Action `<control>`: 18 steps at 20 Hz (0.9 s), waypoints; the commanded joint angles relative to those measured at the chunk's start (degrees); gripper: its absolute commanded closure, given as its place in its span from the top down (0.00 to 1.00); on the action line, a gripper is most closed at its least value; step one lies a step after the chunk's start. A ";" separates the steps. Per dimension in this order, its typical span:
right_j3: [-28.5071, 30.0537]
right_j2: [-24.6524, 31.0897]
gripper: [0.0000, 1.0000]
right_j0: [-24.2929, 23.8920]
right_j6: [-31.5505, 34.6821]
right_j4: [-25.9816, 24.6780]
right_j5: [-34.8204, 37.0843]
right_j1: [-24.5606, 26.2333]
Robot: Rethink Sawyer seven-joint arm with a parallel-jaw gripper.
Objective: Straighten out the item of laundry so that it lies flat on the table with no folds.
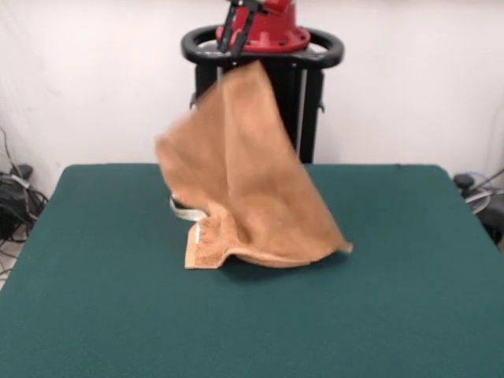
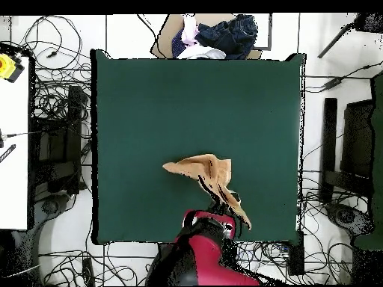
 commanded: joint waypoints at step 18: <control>-1.33 10.21 0.00 -11.77 10.05 1.63 -7.83 7.43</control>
